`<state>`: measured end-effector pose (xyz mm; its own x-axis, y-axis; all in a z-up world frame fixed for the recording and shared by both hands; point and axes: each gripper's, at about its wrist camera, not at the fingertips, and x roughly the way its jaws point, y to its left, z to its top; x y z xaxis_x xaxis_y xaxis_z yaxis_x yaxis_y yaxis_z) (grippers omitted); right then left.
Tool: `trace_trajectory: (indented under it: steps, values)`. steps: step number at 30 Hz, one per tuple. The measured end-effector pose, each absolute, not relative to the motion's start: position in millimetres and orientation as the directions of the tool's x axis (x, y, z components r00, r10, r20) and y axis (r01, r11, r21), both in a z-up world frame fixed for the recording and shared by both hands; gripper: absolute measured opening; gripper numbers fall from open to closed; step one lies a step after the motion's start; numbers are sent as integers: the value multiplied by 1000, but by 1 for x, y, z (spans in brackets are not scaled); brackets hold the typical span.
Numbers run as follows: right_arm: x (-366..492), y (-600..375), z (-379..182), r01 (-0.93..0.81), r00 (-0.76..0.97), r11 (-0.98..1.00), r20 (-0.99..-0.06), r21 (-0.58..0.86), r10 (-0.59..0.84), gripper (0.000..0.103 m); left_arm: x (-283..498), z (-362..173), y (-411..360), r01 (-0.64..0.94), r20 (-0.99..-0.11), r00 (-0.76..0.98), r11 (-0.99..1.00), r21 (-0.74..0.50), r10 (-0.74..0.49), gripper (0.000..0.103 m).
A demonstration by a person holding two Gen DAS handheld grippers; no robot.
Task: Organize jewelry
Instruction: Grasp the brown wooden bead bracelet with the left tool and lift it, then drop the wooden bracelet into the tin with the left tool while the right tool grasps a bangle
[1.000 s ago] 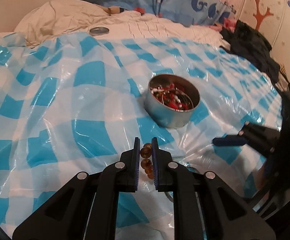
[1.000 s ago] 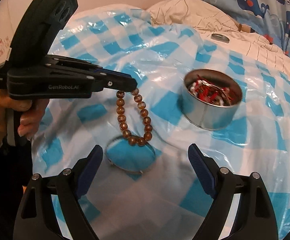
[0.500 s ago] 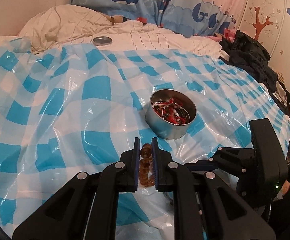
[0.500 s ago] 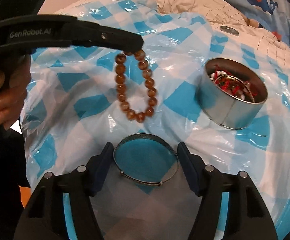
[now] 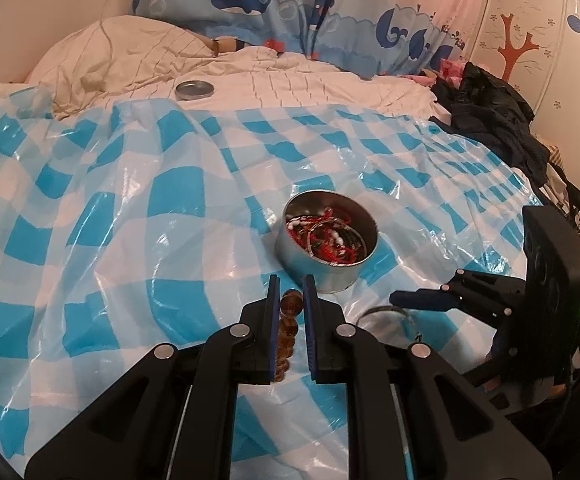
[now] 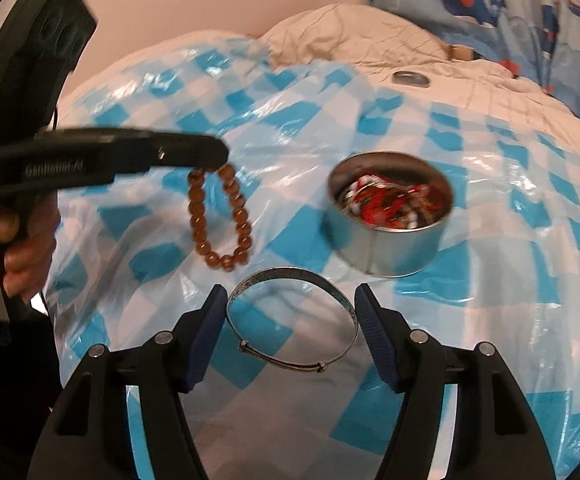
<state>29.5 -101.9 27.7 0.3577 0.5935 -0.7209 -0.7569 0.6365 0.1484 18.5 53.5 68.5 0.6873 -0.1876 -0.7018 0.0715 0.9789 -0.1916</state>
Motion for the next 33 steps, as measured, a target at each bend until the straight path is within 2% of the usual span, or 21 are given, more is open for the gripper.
trace_trajectory:
  steps: [12,15,20,22,25,26,27,30,33]
  values:
    - [51,-136,44,-657,437,720,-665,223,605,64,36,86,37,106,-664,713,971,-213,-224,10]
    - [52,-138,44,-649,442,727,-667,223,600,64,42,91,31,119,-650,721,967,-223,-239,3]
    - [56,-142,44,-637,446,735,-666,234,598,64,50,101,24,132,-629,737,966,-223,-246,3]
    - [58,-144,43,-630,449,743,-673,228,588,64,54,98,23,148,-651,714,964,-220,-259,3]
    - [60,-149,43,-616,459,754,-674,227,578,64,55,84,15,189,-716,659,972,-138,-230,4]
    - [61,-151,43,-608,462,759,-674,232,576,64,55,76,10,220,-743,627,968,-120,-234,6]
    - [63,-153,43,-601,464,763,-675,236,574,64,52,65,4,253,-773,593,964,-87,-225,14]
    - [65,-155,42,-591,464,771,-682,237,565,64,48,35,-8,282,-822,543,959,-12,-170,44]
    - [64,-153,40,-594,461,770,-687,231,561,64,48,9,-16,284,-854,510,957,55,-102,50]
